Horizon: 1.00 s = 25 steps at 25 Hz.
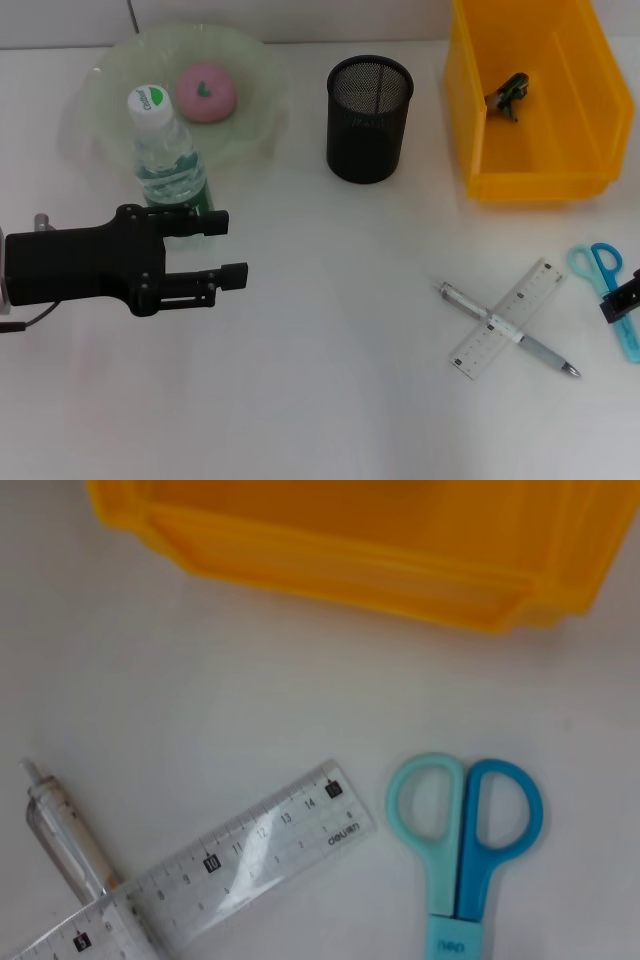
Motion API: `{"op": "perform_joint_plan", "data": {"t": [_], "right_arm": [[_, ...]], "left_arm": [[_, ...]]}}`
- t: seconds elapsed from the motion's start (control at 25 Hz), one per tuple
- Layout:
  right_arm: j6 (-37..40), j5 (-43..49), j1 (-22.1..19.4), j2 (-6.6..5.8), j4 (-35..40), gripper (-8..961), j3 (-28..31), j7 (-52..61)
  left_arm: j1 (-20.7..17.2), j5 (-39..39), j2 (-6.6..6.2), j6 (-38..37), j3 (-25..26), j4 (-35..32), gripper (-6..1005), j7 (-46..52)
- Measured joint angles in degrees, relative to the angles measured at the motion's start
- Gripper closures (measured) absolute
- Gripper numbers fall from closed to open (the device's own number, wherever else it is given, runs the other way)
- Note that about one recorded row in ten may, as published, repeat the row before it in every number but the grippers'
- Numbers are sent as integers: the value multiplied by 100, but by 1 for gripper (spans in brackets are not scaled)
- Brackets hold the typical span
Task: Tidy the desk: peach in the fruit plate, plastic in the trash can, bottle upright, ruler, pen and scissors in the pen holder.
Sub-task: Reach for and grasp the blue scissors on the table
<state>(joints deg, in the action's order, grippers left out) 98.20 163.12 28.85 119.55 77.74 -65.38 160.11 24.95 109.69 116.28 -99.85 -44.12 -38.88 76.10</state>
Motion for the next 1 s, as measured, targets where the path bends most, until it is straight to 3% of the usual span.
{"op": "perform_joint_plan", "data": {"t": [0.44,1.0], "right_arm": [[-218,4,-4,8,-9,213,-570,425],[-467,14,-2,-9,-192,215,-642,533]], "left_arm": [[-67,6,0,23,0,29,274,-29],[-87,16,-25,35,0,38,273,-34]]}}
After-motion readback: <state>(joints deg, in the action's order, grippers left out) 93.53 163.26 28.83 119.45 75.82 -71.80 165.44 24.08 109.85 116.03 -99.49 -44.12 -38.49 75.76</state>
